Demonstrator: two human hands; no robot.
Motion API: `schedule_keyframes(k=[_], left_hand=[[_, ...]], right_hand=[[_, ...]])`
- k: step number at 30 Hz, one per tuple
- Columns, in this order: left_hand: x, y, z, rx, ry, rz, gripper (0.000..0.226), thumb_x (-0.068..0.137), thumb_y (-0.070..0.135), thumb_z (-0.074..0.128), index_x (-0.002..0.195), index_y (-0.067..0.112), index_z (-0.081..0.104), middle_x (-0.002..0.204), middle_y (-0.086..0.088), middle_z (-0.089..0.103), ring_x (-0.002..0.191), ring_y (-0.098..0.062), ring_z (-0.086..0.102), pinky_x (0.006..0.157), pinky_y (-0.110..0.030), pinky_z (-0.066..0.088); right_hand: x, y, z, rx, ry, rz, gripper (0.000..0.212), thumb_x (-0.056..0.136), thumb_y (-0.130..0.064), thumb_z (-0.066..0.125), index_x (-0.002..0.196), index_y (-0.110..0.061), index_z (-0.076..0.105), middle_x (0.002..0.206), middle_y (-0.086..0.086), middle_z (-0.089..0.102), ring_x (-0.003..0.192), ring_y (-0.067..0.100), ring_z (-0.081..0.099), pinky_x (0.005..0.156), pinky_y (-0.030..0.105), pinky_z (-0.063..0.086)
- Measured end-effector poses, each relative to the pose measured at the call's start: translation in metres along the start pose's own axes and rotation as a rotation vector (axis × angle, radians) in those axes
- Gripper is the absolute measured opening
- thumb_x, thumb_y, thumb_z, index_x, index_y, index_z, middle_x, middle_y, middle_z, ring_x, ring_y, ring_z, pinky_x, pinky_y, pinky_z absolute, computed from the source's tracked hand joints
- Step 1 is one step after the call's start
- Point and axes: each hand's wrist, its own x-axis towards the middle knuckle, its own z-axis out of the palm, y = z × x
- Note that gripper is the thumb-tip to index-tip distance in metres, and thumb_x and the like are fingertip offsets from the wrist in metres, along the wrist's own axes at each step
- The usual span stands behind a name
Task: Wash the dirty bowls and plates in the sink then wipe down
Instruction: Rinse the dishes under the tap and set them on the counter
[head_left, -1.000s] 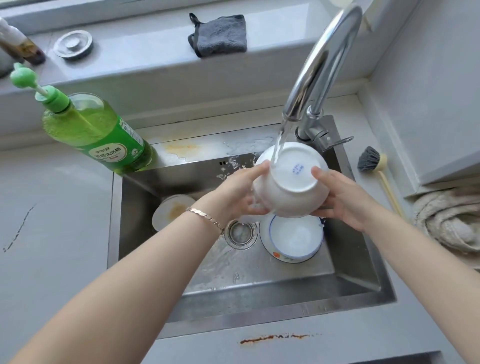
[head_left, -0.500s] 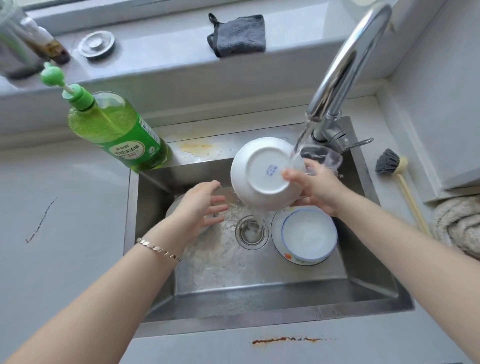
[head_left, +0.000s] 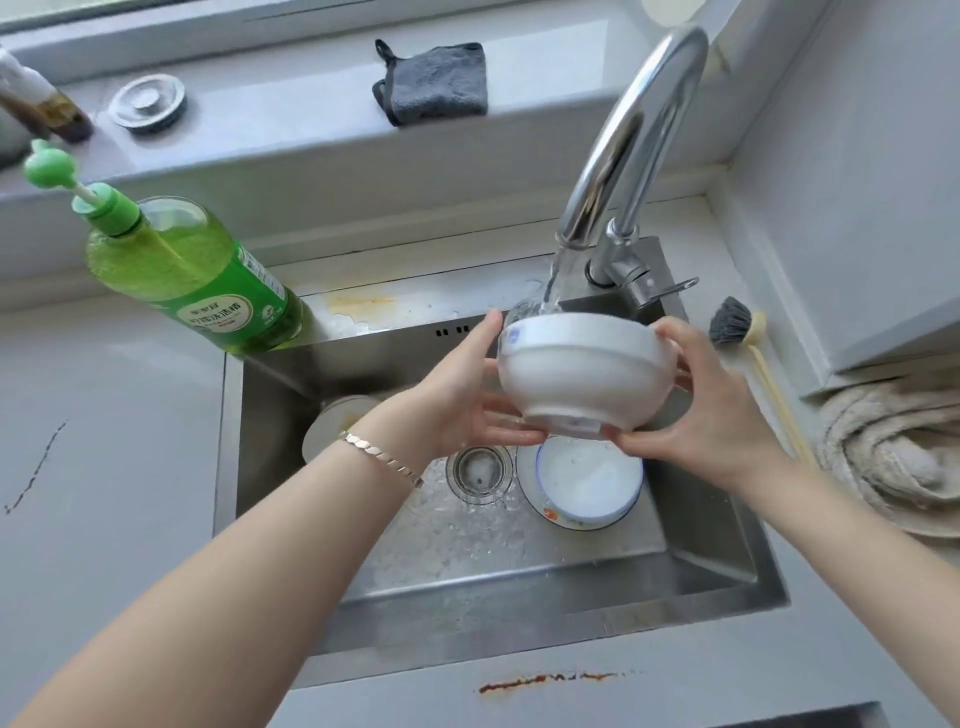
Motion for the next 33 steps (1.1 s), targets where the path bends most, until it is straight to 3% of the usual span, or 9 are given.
schedule_keyframes(k=[4, 6, 8, 11, 14, 18, 23, 27, 33], left_hand=[[0.004, -0.014, 0.000, -0.032, 0.000, 0.012, 0.030, 0.094, 0.022, 0.043, 0.116, 0.011, 0.060, 0.116, -0.017, 0.061, 0.088, -0.033, 0.061, 0.063, -0.044, 0.057], [0.004, -0.021, -0.003, -0.094, 0.034, 0.107, 0.030, 0.094, 0.015, 0.040, 0.119, 0.017, 0.056, 0.114, -0.010, 0.063, 0.089, -0.030, 0.062, 0.062, -0.041, 0.056], [0.001, -0.024, -0.004, -0.115, 0.114, 0.245, 0.027, 0.096, 0.013, 0.039, 0.116, 0.025, 0.053, 0.104, -0.001, 0.063, 0.084, -0.024, 0.061, 0.060, -0.033, 0.052], [-0.002, -0.028, -0.010, -0.051, 0.163, 0.483, 0.026, 0.096, 0.013, 0.043, 0.111, 0.032, 0.053, 0.102, 0.005, 0.061, 0.081, -0.016, 0.061, 0.054, -0.023, 0.048], [-0.002, -0.035, -0.017, 0.013, 0.127, 0.699, 0.027, 0.089, 0.017, 0.054, 0.113, 0.030, 0.053, 0.107, 0.006, 0.061, 0.089, -0.009, 0.061, 0.069, -0.018, 0.051], [0.001, -0.041, -0.029, 0.086, 0.092, 0.694, 0.031, 0.091, 0.018, 0.052, 0.119, 0.031, 0.050, 0.120, 0.003, 0.058, 0.103, -0.011, 0.058, 0.089, -0.027, 0.049], [-0.007, -0.064, -0.060, 0.304, 0.304, 0.455, 0.019, 0.098, 0.015, 0.044, 0.110, 0.024, 0.054, 0.108, 0.000, 0.060, 0.096, -0.017, 0.058, 0.083, -0.029, 0.047], [-0.023, -0.101, -0.100, 0.381, 0.348, 0.248, 0.017, 0.096, 0.011, 0.045, 0.107, 0.015, 0.057, 0.092, -0.001, 0.062, 0.090, -0.020, 0.060, 0.080, -0.031, 0.046], [-0.040, -0.147, -0.152, 0.388, 0.419, 0.078, 0.016, 0.094, 0.009, 0.047, 0.105, 0.010, 0.059, 0.093, -0.010, 0.062, 0.086, -0.023, 0.059, 0.069, -0.028, 0.042]], right_hand=[[-0.009, 0.013, 0.008, -0.175, -0.046, -0.451, 0.063, 0.065, -0.018, 0.072, 0.119, -0.017, 0.041, 0.122, 0.015, 0.053, 0.122, 0.024, 0.044, 0.107, 0.026, 0.033], [-0.016, 0.015, 0.014, -0.089, -0.067, -0.287, 0.077, 0.065, -0.017, 0.073, 0.130, -0.029, 0.034, 0.141, 0.006, 0.036, 0.135, 0.018, 0.031, 0.112, 0.023, 0.025], [-0.024, 0.010, 0.021, 0.281, -0.119, 0.081, 0.093, 0.062, -0.024, 0.073, 0.136, -0.047, 0.022, 0.147, -0.007, 0.029, 0.133, 0.006, 0.035, 0.109, 0.020, 0.032], [-0.024, 0.006, 0.029, 1.112, -0.249, 0.540, 0.098, 0.047, -0.026, 0.080, 0.136, -0.031, 0.040, 0.120, 0.005, 0.058, 0.102, 0.020, 0.062, 0.086, 0.036, 0.054], [-0.022, 0.005, 0.040, 1.359, -0.290, 0.618, 0.080, 0.041, -0.036, 0.089, 0.115, -0.026, 0.062, 0.100, 0.008, 0.067, 0.085, 0.025, 0.067, 0.073, 0.039, 0.057], [-0.019, -0.001, 0.051, 1.199, -0.134, 0.662, 0.056, 0.063, -0.022, 0.071, 0.117, -0.029, 0.057, 0.104, 0.002, 0.067, 0.084, 0.022, 0.068, 0.064, 0.035, 0.057], [-0.017, -0.007, 0.057, 0.551, -0.059, 0.595, 0.057, 0.078, -0.007, 0.069, 0.120, -0.040, 0.049, 0.101, 0.002, 0.059, 0.083, 0.016, 0.061, 0.064, 0.038, 0.059], [-0.026, -0.014, 0.087, -0.060, -0.211, 0.517, 0.070, 0.066, -0.033, 0.072, 0.130, -0.046, 0.046, 0.109, 0.001, 0.048, 0.089, 0.012, 0.056, 0.080, 0.024, 0.045], [-0.044, -0.024, 0.133, -0.385, -0.476, 0.474, 0.072, 0.071, -0.044, 0.068, 0.136, -0.048, 0.035, 0.104, -0.001, 0.035, 0.108, 0.019, 0.046, 0.088, 0.031, 0.044]])
